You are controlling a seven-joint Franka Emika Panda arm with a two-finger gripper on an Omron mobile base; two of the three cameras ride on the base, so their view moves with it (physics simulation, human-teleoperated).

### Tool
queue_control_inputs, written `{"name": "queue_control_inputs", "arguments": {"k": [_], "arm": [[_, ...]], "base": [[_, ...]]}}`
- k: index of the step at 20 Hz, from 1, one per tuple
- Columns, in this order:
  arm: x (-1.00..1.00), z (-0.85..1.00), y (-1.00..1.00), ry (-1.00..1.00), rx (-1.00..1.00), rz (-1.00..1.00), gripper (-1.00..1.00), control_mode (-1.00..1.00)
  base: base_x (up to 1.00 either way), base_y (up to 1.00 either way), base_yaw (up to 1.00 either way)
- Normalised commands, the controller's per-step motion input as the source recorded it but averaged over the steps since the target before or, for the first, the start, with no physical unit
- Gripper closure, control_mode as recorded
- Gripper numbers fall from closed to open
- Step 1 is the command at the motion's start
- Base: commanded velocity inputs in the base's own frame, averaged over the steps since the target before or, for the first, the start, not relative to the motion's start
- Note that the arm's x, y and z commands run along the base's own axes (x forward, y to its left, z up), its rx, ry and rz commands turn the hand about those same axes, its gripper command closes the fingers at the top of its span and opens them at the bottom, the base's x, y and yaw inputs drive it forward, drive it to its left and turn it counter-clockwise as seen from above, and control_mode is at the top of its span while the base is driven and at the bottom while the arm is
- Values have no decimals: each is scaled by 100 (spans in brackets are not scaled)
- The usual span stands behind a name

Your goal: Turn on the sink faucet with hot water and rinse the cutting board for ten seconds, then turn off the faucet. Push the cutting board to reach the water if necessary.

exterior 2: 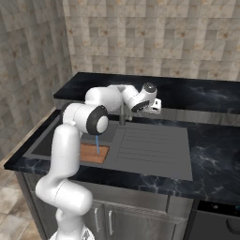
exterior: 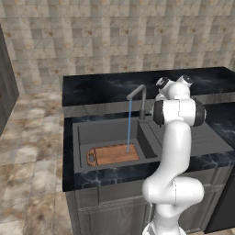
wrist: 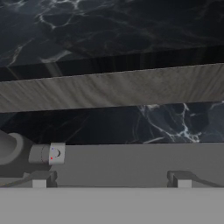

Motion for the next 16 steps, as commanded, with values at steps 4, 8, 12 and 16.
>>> {"name": "queue_control_inputs", "arguments": {"k": [4,8,12,16], "arm": [[0,0,0,0,0,0,-100,-100],[0,0,0,0,0,0,-100,-100],[0,0,0,0,0,0,-100,-100],[0,0,0,0,0,0,-100,-100]], "base": [[0,0,0],[0,0,0],[0,0,0],[0,0,0]]}}
